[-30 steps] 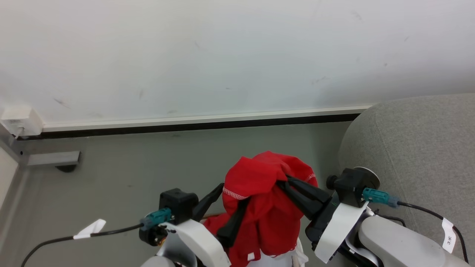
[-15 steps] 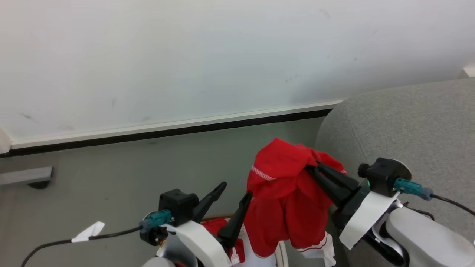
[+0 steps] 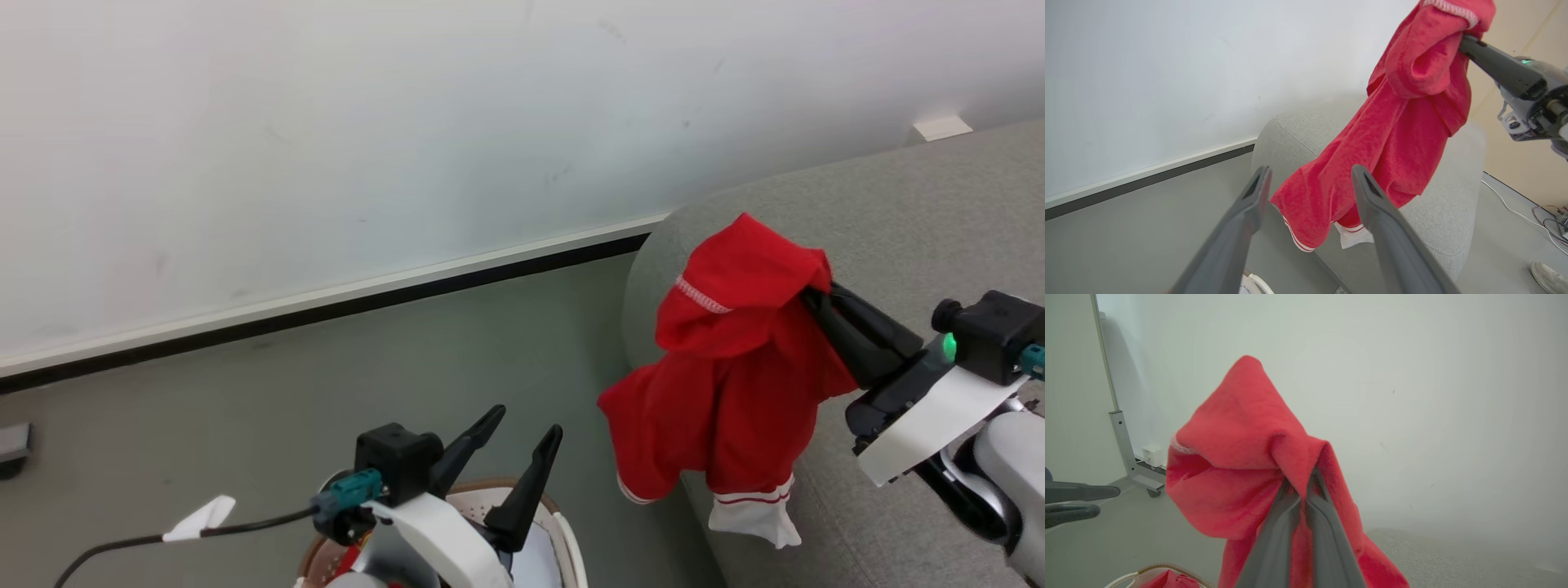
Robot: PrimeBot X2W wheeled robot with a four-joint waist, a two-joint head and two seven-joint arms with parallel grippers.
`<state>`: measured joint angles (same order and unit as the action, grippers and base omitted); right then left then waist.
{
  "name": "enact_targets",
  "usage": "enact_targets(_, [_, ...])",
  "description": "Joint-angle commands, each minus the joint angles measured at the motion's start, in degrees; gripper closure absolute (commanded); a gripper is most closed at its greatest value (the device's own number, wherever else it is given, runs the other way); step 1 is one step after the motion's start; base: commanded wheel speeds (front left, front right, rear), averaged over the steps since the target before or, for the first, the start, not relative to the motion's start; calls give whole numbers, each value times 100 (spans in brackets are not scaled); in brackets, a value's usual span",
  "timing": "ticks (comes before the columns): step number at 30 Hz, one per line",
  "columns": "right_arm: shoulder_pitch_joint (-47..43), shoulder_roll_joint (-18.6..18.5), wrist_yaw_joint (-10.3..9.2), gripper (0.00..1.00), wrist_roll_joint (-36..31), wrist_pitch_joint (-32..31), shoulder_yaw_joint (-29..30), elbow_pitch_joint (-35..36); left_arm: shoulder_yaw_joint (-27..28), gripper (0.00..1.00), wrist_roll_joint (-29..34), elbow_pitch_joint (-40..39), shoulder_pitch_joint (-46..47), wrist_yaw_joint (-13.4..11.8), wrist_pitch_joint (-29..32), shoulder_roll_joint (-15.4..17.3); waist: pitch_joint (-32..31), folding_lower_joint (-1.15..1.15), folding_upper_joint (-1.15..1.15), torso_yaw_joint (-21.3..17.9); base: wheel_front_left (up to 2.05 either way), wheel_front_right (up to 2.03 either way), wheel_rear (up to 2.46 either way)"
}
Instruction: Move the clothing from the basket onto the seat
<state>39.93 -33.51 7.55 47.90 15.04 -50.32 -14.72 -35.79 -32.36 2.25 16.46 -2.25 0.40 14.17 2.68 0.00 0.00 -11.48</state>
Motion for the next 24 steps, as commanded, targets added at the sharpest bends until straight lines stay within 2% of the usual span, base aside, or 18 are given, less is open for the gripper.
enact_targets(1, [-56,-119,-12,100,-62,21,73,14,-12,0,30,-7,-14,7,-34,7,-21,0,0,-131,0,0,0])
enact_targets(7, [-120,-444,-12,100,-21,21,241,62,-79,0,47,10,48,21,-53,-44,-31,0,0,-367,0,0,0])
enact_targets(14, [-154,-482,-12,100,160,21,430,52,-149,0,97,29,148,42,-40,-63,82,0,0,-502,0,0,0])
enact_targets(24, [523,-558,-13,100,199,21,1246,-290,-291,0,342,-62,862,159,165,-108,1011,0,0,-271,0,0,0])
